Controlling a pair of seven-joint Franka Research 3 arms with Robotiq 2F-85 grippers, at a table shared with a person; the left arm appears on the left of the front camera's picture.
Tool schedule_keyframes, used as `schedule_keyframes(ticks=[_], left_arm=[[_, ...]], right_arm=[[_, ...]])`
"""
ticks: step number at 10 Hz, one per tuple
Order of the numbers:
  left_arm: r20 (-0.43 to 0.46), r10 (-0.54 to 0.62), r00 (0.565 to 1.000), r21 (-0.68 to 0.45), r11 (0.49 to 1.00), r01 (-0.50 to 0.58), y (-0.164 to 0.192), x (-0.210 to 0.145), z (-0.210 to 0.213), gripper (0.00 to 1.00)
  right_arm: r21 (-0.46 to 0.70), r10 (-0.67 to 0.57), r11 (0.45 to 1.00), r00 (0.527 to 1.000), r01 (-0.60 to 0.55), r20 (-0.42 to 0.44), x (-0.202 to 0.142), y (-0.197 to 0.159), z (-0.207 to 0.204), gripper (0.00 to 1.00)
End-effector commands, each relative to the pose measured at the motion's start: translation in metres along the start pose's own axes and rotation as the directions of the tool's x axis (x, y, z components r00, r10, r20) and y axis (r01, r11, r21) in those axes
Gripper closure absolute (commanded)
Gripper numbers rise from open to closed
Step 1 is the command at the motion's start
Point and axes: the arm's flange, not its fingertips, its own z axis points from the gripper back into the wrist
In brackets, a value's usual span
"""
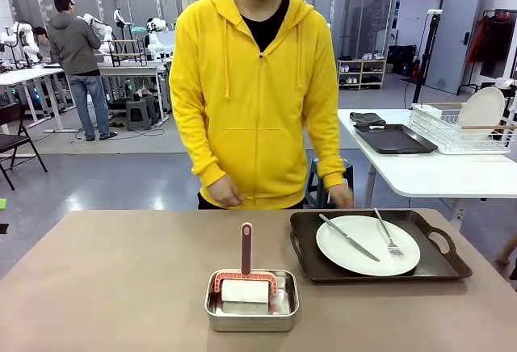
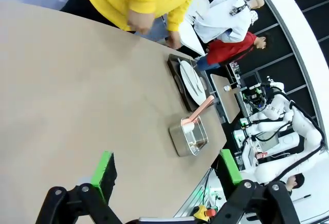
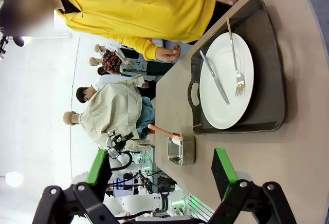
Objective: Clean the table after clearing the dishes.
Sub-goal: When the right (or left) Handle tray is removed, use the right hand (or left hand) to clean the right (or left) side of the table with the Lint Roller.
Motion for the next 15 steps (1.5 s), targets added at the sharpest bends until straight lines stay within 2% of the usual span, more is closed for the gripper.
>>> schedule_keyframes(ticks=[1, 5, 6, 7, 8, 9, 10, 15], left_arm=[[-0.006, 0.003, 1.0, 0.001, 1.0, -0.003, 0.0, -0.001, 0.001, 0.0], [-0.005, 0.0, 1.0, -0.002, 1.0, 0.0, 0.0, 0.0, -0.002, 0.0], [0.021, 0.039, 0.999, -0.038, 0.999, -0.039, 0.006, 0.007, 0.01, 0.0], [0.038, 0.051, 0.998, -0.02, 0.999, -0.05, 0.008, 0.009, 0.018, 0.0], [0.025, 0.045, 0.999, 0.002, 0.999, -0.045, 0.009, 0.009, 0.02, 0.0], [-0.032, 0.048, 0.998, -0.032, 0.998, -0.049, 0.007, 0.008, 0.016, 0.0], [0.016, 0.023, 1.0, 0.008, 1.0, -0.023, 0.008, 0.003, 0.011, 0.0], [0.016, 0.023, 1.0, 0.008, 1.0, -0.023, 0.008, 0.003, 0.011, 0.0]], right_arm=[[-0.006, 0.005, 1.0, 1.0, -0.005, -0.006, -0.002, 0.002, 0.001, 0.0], [-0.006, 0.005, 1.0, 1.0, -0.005, -0.006, -0.002, 0.002, 0.001, 0.0], [-0.006, 0.005, 1.0, 1.0, -0.005, -0.006, -0.002, 0.002, 0.001, 0.0], [-0.006, 0.005, 1.0, 1.0, -0.005, -0.006, -0.002, 0.002, 0.001, 0.0], [-0.006, 0.005, 1.0, 1.0, -0.005, -0.006, -0.002, 0.002, 0.001, 0.0], [-0.006, 0.005, 1.0, 1.0, -0.005, -0.006, -0.002, 0.002, 0.001, 0.0], [-0.006, 0.005, 1.0, 1.0, -0.005, -0.006, -0.002, 0.002, 0.001, 0.0], [-0.006, 0.005, 1.0, 1.0, -0.005, -0.006, -0.002, 0.002, 0.001, 0.0]])
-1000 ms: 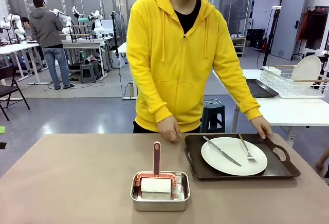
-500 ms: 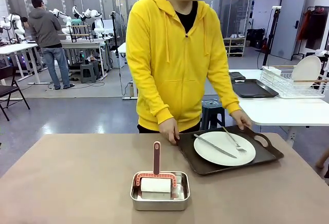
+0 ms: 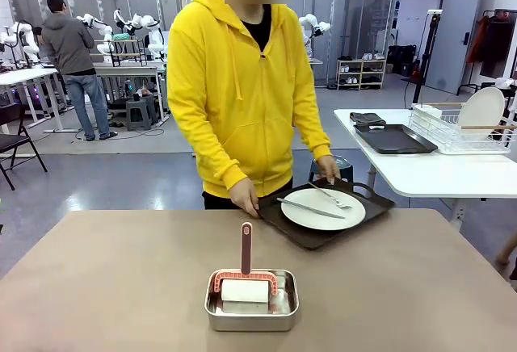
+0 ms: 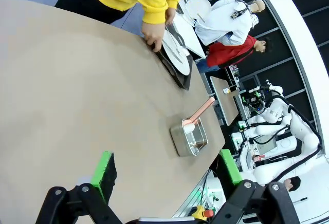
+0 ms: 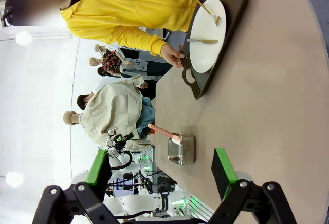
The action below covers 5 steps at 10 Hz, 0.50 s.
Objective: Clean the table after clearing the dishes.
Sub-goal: When the right (or left) Handle tray is removed, use the right hand (or left hand) to clean the right (or left) side of the table with the Lint Roller.
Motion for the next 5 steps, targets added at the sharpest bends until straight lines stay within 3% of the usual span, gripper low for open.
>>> schedule_keyframes(ticks=[1, 5], left_arm=[[0.011, -0.003, 1.0, 0.007, 1.0, 0.002, -0.0015, -0.0011, 0.0008, 0.0], [0.011, -0.003, 1.0, 0.007, 1.0, 0.002, -0.0015, -0.0011, 0.0008, 0.0]], right_arm=[[-0.006, 0.005, 1.0, 1.0, -0.005, -0.006, -0.0022, 0.0024, 0.0008, 0.0], [-0.006, 0.005, 1.0, 1.0, -0.005, -0.006, -0.0022, 0.0024, 0.0008, 0.0]])
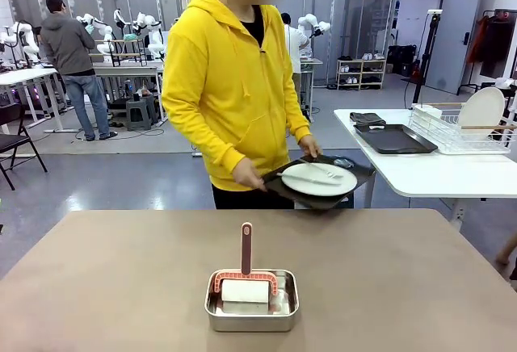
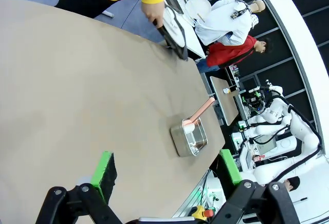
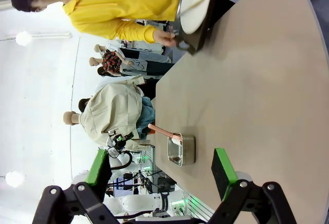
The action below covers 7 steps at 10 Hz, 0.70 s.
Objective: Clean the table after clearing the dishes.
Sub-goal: When the right (or left) Handle tray is removed, use the right hand (or left hand) to clean the right (or left) side of the table with the Lint Roller.
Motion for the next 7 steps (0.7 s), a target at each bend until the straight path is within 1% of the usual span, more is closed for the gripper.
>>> schedule_keyframes(ticks=[1, 4, 5, 6, 7], left_arm=[[0.011, -0.002, 1.0, 0.007, 1.0, 0.002, -0.001, -0.001, 0.001, 0.0], [0.011, -0.002, 1.0, 0.007, 1.0, 0.002, -0.001, -0.001, 0.001, 0.0], [0.011, -0.002, 1.0, 0.007, 1.0, 0.002, -0.001, -0.001, 0.001, 0.0], [0.011, -0.002, 1.0, 0.007, 1.0, 0.002, -0.001, -0.001, 0.001, 0.0], [0.011, -0.002, 1.0, 0.007, 1.0, 0.002, -0.001, -0.001, 0.001, 0.0]], right_arm=[[-0.006, 0.005, 1.0, 1.0, -0.005, -0.006, -0.002, 0.002, 0.001, 0.0], [0.0, 0.0, 1.0, 1.0, 0.0, 0.0, 0.0, 0.0, 0.0, 0.0], [-0.072, 0.059, 0.995, 0.997, -0.063, -0.059, 0.005, 0.028, -0.027, 0.0], [-0.139, 0.116, 0.981, 0.982, -0.137, -0.146, 0.013, 0.061, -0.073, 0.0], [-0.19, 0.144, 0.963, 0.961, -0.191, -0.237, 0.019, 0.083, -0.124, 0.0]])
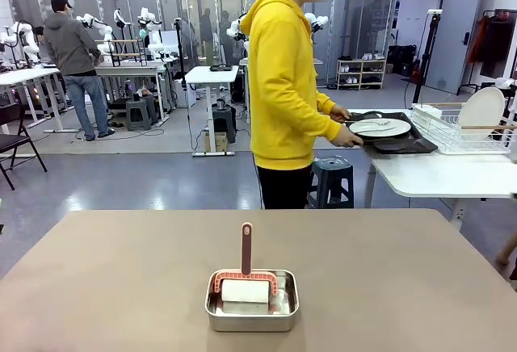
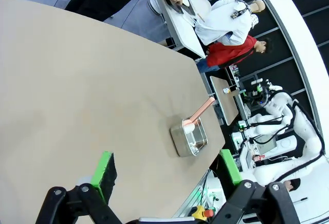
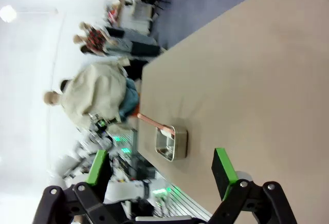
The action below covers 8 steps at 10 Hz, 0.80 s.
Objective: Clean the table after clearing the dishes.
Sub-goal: When the right (or left) Handle tray is removed, use the right hand (or left hand) to clean the right (or left) side of the table with the Lint Roller.
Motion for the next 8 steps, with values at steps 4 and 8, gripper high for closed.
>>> schedule_keyframes(ticks=[4, 8], left_arm=[[0.013, -0.002, 1.0, 0.008, 1.0, 0.002, -0.001, -0.001, 0.002, 0.0], [0.013, -0.002, 1.0, 0.008, 1.0, 0.002, -0.001, -0.001, 0.002, 0.0]], right_arm=[[-0.235, 0.202, 0.907, 0.851, -0.349, -0.485, 0.024, 0.123, -0.266, 0.0], [-0.252, 0.284, 0.693, 0.577, -0.675, -0.765, -0.05, 0.162, -0.416, 0.0]])
